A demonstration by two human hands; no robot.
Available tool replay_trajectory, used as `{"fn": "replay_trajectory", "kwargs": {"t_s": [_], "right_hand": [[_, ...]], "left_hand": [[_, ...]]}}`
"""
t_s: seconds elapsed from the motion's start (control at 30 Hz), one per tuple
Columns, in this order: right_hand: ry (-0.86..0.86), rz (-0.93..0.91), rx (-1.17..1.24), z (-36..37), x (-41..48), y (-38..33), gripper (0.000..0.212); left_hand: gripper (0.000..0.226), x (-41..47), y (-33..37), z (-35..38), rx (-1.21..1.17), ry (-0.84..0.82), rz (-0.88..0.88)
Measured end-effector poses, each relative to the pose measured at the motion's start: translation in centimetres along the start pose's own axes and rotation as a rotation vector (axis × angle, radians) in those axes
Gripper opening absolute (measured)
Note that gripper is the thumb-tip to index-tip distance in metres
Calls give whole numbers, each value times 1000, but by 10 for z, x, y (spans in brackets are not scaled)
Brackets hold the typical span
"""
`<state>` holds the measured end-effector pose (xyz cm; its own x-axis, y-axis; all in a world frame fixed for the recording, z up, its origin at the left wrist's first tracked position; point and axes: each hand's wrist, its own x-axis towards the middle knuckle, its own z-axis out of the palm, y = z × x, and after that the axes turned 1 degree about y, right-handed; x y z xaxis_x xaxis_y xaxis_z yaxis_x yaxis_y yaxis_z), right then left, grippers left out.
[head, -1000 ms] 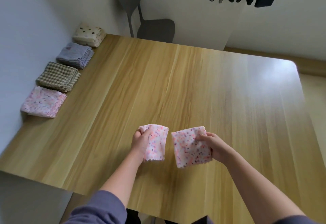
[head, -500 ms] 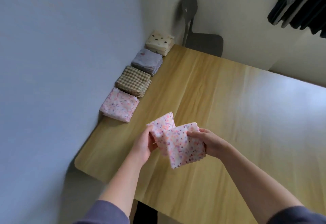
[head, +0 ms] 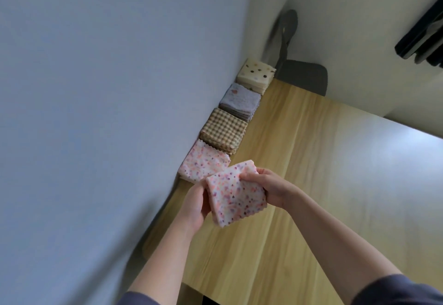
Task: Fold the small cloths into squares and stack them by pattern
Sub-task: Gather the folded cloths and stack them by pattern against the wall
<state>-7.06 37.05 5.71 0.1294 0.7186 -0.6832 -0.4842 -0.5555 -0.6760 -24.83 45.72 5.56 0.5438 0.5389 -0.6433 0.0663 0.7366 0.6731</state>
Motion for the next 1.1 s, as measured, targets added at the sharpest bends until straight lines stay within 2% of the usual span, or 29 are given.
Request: {"fn": "replay_trajectory", "kwargs": {"t_s": [0.27,0.4,0.57,0.67,0.77,1.0,1.1], "right_hand": [[55,-12,-22,16,23,-16,24],[40,-2,-17,20,27,-21,21],[-8,6,5,21,31,-25,29],[4,-4,-35,20,34,-28,25],[11,-11,-56,19,35,-29,23],[44,-18,-126,13,41,-29,36],[7,-32,-162,9,40,-30,36]], "left_hand": [[34,9,8,-7,-157,53,68],[34,11,13,-7,-244,73,66],[31,11,17,-5,-248,53,49],[30,14,18,-4,-284,73,41],[28,17,19,-6,-255,87,40],[27,18,24,-6,-163,84,17],[37,19,25,-6,-139,71,41]]}}
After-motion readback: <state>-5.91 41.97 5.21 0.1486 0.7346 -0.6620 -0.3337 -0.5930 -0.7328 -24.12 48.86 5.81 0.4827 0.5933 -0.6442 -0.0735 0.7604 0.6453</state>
